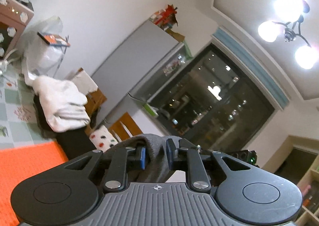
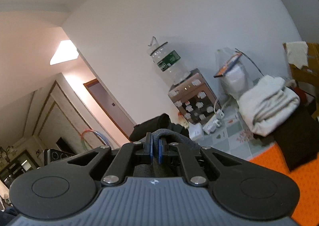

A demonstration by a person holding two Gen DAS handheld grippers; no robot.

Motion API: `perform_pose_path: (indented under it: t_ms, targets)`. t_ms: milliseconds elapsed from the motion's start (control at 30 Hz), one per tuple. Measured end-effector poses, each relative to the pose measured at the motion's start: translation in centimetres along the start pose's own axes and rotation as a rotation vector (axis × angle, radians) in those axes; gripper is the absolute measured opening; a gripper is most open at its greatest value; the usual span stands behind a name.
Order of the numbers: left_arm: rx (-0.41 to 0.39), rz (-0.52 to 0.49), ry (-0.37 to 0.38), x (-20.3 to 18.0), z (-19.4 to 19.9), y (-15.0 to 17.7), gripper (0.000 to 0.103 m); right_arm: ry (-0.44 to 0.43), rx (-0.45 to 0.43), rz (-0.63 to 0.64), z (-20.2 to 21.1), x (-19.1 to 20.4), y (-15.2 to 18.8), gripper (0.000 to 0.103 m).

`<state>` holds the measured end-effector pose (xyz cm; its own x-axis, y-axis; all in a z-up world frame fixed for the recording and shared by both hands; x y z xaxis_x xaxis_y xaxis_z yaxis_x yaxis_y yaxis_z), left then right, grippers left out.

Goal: Fold clothes

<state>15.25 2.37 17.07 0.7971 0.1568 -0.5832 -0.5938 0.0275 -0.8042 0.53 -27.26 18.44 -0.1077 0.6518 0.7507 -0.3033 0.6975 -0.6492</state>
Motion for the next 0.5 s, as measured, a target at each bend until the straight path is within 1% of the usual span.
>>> perform_pose_path:
  t_ms: [100,167,267,333,433,500]
  targets:
    - [-0.009,-0.006,0.013,-0.3,0.2,-0.7,0.020,-0.022,-0.016,-0.004,-0.9,-0.3,-0.6,0.006]
    - [-0.015,0.008,0.038,-1.0,0.3,-0.6,0.020,-0.036,-0.029,-0.002,-0.5,-0.1,-1.0,0.006]
    - [-0.023,0.047,0.102,-2.6,-0.2,-0.1,0.019,-0.042,-0.057,-0.008,1.0,0.0,-1.6,0.006]
    - [-0.029,0.076,0.152,-3.8,-0.8,0.5,0.019,-0.023,-0.080,0.004,2.9,0.2,-2.1,0.006]
    - [-0.051,0.141,0.229,-5.6,-2.2,2.0,0.018,-0.005,-0.103,0.035,6.0,0.5,-2.9,0.006]
    - [-0.080,0.232,0.264,-6.2,-3.1,3.5,0.018,-0.002,-0.097,0.042,7.4,0.5,-3.9,0.006]
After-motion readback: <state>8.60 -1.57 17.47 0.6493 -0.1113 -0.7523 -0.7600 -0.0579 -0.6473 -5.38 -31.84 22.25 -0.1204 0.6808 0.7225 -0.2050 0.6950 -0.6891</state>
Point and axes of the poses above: each gripper's, at about its wrist camera, not at the fingertips, and z roughly against the way its jaws point, x to its left, y to its underside, the point moved 5 cm from there along -z, roughly the way its jaws point, and after that the axes turned 9 degrees about -z, right-handed, at the moved point
